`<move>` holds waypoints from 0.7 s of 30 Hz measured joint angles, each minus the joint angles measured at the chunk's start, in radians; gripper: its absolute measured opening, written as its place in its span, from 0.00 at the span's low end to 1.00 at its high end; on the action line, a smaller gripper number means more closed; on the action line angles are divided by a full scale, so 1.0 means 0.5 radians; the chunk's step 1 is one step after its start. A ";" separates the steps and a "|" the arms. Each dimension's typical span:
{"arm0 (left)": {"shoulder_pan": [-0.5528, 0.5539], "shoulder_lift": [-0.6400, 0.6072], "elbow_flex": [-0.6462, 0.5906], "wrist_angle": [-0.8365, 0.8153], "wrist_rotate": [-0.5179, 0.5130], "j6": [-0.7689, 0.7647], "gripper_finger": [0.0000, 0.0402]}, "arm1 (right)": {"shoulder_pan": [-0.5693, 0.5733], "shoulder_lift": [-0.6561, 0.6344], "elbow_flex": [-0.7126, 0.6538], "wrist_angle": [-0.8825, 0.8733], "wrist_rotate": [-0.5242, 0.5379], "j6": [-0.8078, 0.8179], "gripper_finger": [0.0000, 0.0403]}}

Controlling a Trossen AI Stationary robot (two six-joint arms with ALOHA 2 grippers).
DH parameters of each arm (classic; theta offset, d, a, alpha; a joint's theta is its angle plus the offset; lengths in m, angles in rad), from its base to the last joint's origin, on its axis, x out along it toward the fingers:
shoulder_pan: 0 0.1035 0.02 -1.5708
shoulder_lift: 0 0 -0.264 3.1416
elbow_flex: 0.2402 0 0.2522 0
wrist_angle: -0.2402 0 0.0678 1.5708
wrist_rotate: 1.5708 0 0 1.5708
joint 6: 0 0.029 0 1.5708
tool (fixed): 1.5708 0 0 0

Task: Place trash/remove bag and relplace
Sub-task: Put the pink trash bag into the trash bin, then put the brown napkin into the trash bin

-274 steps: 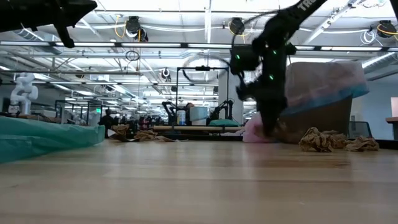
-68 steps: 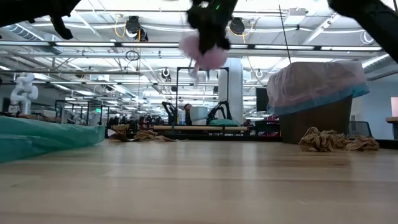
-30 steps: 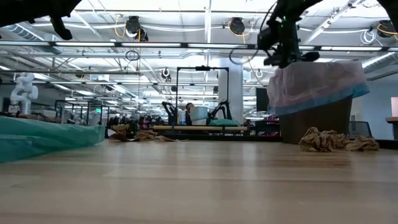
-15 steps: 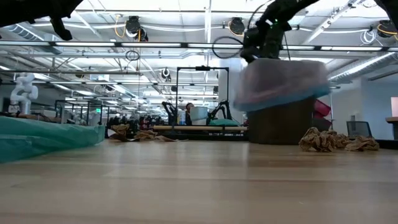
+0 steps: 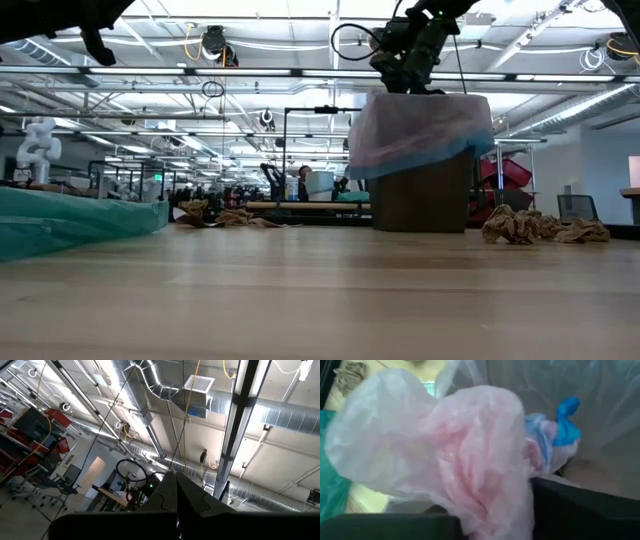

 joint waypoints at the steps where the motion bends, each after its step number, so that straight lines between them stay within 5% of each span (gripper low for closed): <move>1: 0.000 0.000 0.000 0.000 0.000 0.000 0.00 | 0.000 0.000 0.011 0.001 0.000 -0.003 0.36; 9: 0.000 0.000 0.000 0.001 0.000 -0.001 0.00 | -0.004 0.000 0.232 -0.063 -0.008 -0.245 0.63; 16: 0.000 0.000 0.000 0.001 0.002 -0.002 0.00 | 0.002 0.000 0.758 -0.259 -0.061 -0.450 0.60; 21: 0.000 0.000 0.000 0.001 0.003 -0.002 0.00 | 0.109 -0.044 0.985 -0.414 -0.253 -0.408 0.48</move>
